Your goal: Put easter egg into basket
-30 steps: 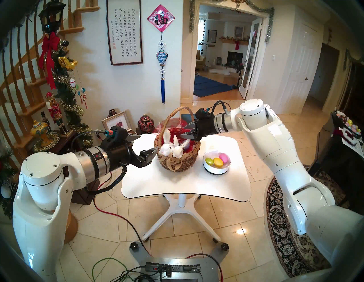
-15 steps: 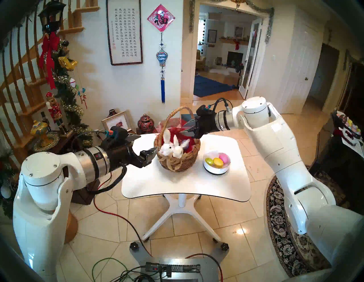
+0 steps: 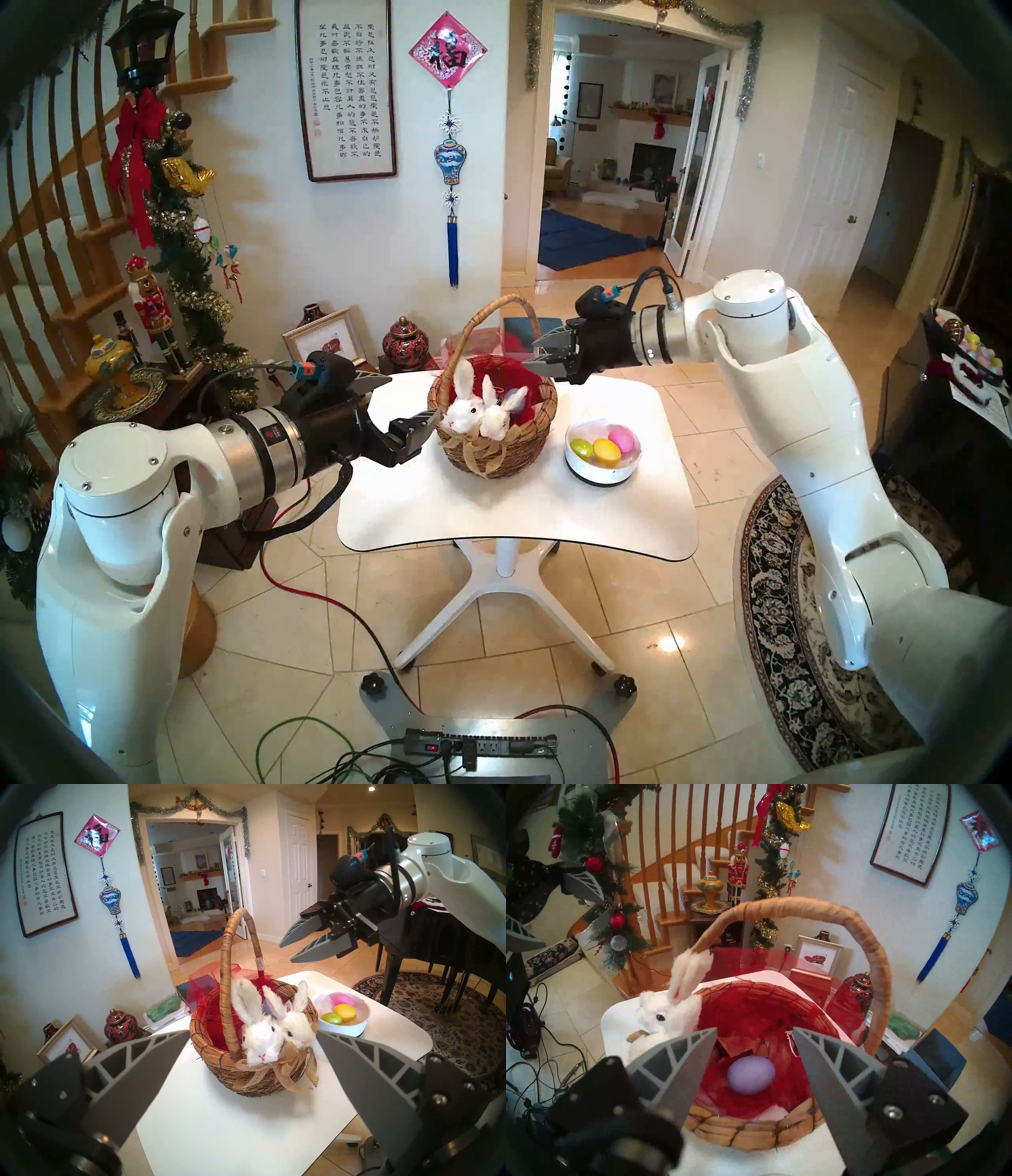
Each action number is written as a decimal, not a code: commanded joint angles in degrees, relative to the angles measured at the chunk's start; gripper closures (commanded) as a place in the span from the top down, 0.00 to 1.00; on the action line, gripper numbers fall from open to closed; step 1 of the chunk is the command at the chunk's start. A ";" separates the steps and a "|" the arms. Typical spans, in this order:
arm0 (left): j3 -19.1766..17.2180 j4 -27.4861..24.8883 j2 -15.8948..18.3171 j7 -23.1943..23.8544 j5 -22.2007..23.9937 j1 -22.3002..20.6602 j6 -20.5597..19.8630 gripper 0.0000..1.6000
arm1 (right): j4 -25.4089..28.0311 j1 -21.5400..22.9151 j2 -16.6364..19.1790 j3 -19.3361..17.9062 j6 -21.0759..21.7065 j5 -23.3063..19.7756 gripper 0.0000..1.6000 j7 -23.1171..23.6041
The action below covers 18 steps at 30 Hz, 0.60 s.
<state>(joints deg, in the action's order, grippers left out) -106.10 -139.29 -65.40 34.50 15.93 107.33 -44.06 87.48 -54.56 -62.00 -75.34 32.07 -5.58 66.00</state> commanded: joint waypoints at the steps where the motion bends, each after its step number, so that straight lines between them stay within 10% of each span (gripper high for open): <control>1: -0.06 -0.25 0.06 -0.01 -0.01 -0.42 0.01 1.00 | 4.35 -6.20 3.94 -5.37 1.23 -1.96 0.75 -0.37; 18: -0.07 -0.25 -0.11 0.22 -0.26 -0.50 -0.07 1.00 | 8.29 -16.68 4.94 -13.95 0.84 -5.08 0.87 -1.69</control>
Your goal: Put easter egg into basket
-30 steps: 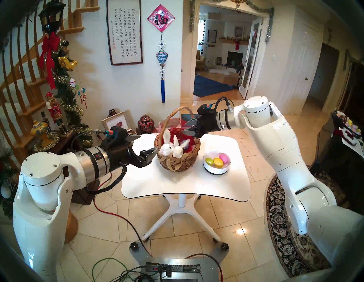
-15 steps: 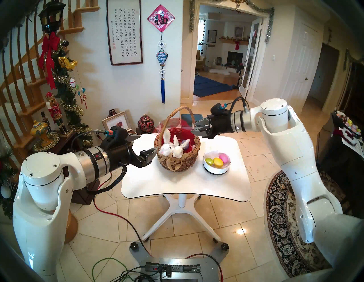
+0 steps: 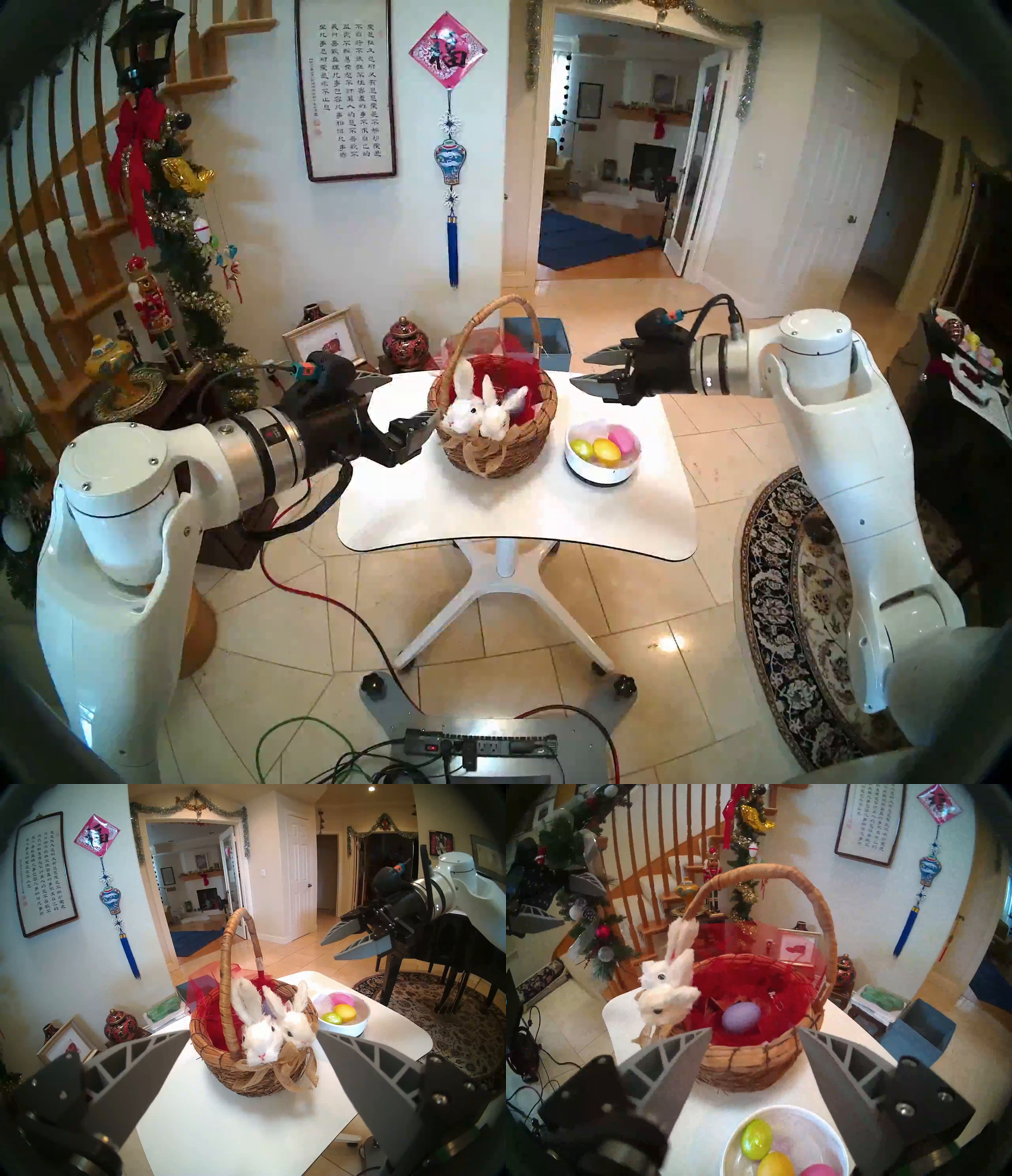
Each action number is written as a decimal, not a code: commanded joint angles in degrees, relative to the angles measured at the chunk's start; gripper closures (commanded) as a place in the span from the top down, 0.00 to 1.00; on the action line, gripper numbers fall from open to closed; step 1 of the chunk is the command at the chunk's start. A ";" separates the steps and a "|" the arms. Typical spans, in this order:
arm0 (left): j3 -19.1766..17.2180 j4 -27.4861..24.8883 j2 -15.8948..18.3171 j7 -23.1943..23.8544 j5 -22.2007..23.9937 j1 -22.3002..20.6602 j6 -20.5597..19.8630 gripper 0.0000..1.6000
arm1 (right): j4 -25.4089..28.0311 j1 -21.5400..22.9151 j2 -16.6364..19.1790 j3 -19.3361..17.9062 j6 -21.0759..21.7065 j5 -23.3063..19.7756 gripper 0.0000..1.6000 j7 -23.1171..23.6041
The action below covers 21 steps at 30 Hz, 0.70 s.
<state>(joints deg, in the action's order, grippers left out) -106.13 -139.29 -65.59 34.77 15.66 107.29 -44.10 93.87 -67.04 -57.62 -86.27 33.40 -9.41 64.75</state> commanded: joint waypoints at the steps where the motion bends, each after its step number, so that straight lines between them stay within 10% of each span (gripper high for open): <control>1: -0.04 -0.25 0.08 -0.03 -0.01 -0.46 -0.04 1.00 | 1.94 -4.57 0.44 -3.33 -0.55 -1.39 0.91 -0.57; 21: -0.07 -0.25 -0.13 0.25 -0.30 -0.54 -0.12 1.00 | -0.09 -3.95 -0.47 -2.27 1.90 -1.33 1.00 -2.63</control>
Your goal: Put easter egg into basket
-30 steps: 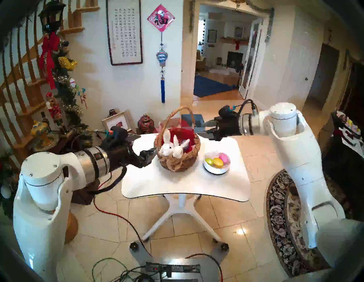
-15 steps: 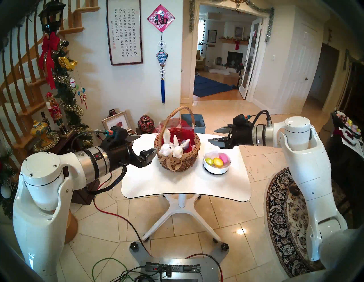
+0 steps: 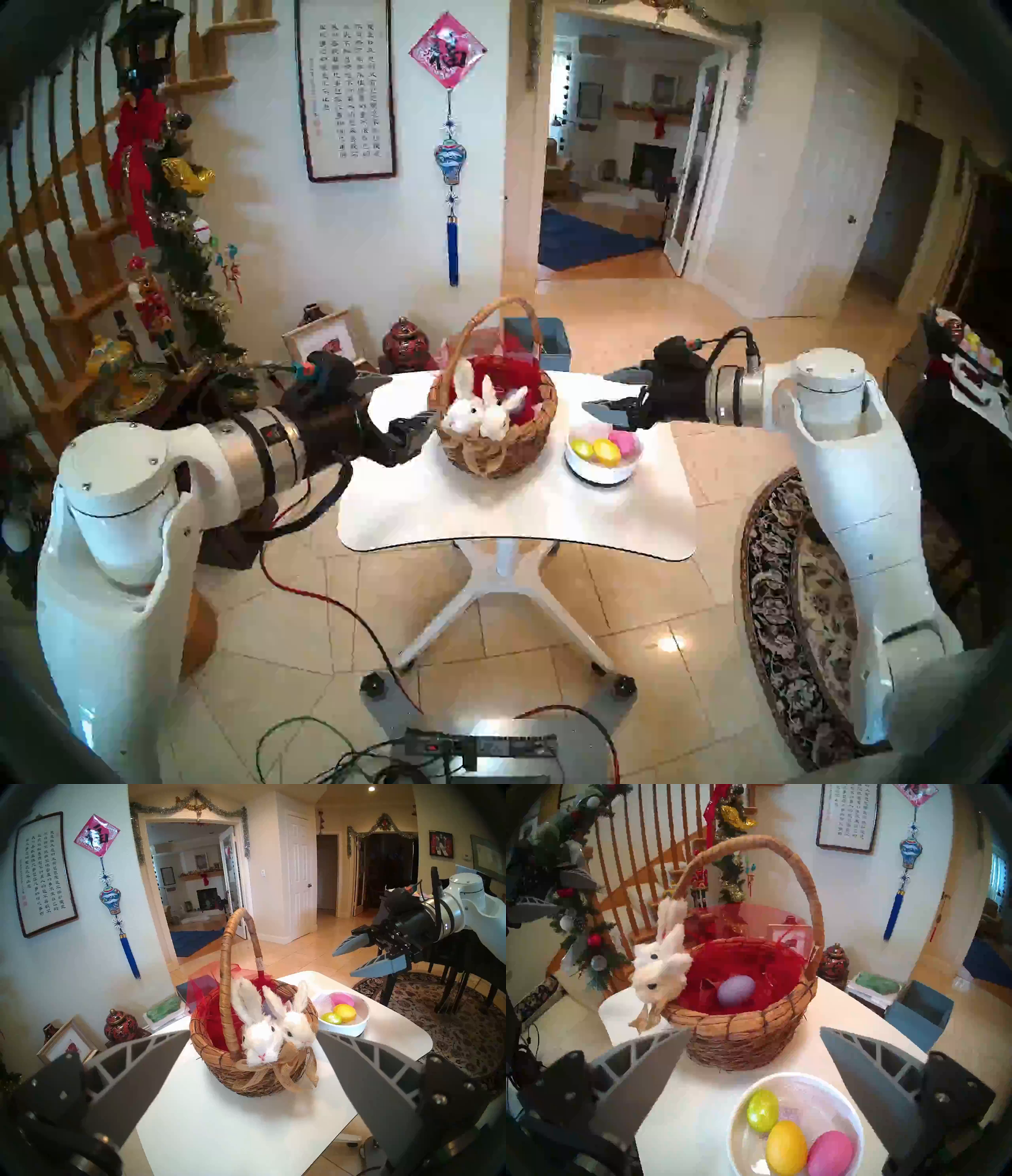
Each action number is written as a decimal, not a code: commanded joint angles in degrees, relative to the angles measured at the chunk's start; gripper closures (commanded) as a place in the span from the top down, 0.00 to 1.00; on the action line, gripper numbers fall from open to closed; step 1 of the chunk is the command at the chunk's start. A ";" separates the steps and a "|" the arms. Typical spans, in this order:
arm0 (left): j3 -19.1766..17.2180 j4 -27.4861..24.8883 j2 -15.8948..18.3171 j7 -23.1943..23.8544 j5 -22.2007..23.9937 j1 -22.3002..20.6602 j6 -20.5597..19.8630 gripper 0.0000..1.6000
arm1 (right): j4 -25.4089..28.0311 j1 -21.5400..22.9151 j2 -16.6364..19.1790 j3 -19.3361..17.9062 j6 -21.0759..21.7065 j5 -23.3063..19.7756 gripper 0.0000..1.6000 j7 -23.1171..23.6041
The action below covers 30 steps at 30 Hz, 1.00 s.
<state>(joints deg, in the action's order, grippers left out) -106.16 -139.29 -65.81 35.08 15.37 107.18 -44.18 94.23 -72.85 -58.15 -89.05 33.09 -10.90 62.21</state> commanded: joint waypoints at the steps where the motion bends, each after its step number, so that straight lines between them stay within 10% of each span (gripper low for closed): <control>1: -0.04 -0.24 0.07 -0.04 -0.03 -0.44 -0.04 1.00 | -0.37 2.02 0.24 0.79 2.57 0.43 1.00 -0.22; 30: -0.08 -0.24 -0.23 0.35 -0.45 -0.55 -0.12 1.00 | -1.19 2.32 1.33 2.92 14.92 2.47 1.00 -3.19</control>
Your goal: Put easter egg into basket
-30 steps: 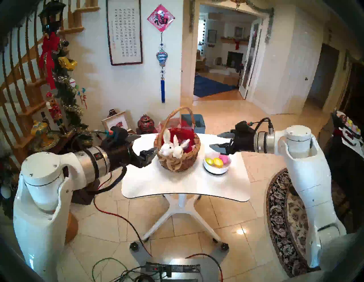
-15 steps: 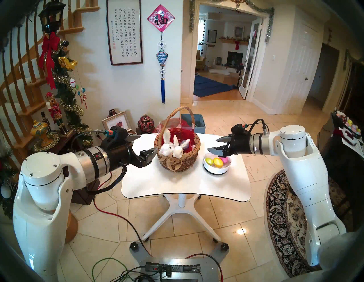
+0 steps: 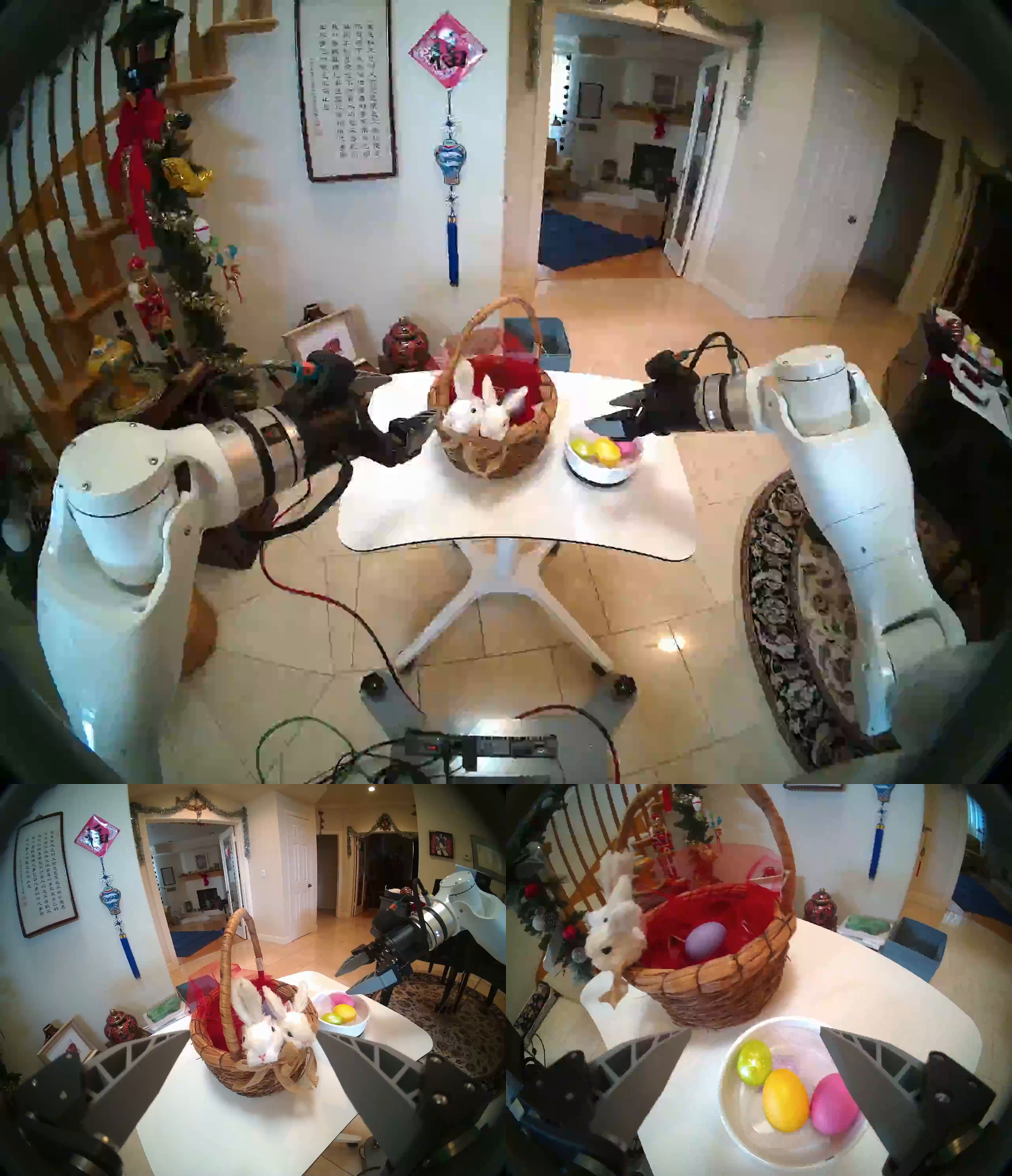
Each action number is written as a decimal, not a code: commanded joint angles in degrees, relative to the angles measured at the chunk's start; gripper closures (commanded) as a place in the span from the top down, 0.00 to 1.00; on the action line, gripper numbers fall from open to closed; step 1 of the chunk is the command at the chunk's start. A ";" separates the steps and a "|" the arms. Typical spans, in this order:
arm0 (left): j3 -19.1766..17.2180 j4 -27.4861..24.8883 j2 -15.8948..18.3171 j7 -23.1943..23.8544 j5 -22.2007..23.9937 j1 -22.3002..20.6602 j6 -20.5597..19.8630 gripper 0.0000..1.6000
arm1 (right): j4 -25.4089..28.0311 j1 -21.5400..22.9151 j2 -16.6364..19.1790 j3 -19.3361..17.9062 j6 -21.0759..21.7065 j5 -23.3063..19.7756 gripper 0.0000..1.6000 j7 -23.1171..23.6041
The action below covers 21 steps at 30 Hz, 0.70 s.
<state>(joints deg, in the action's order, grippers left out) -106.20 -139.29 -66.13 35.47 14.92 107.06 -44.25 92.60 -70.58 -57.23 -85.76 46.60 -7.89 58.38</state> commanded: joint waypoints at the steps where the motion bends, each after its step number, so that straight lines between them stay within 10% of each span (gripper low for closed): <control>1: -0.04 -0.25 0.08 -0.04 0.00 -0.42 -0.05 1.00 | 0.43 0.05 0.41 -0.38 1.41 -0.54 1.00 0.64; 21: -0.07 -0.25 -0.12 0.23 -0.28 -0.49 -0.10 1.00 | -0.65 -0.58 1.70 0.78 1.41 -1.57 1.00 -0.71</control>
<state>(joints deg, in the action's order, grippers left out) -106.23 -139.29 -66.34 35.75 14.64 107.00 -44.31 92.34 -72.18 -56.24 -85.41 47.70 -9.44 56.79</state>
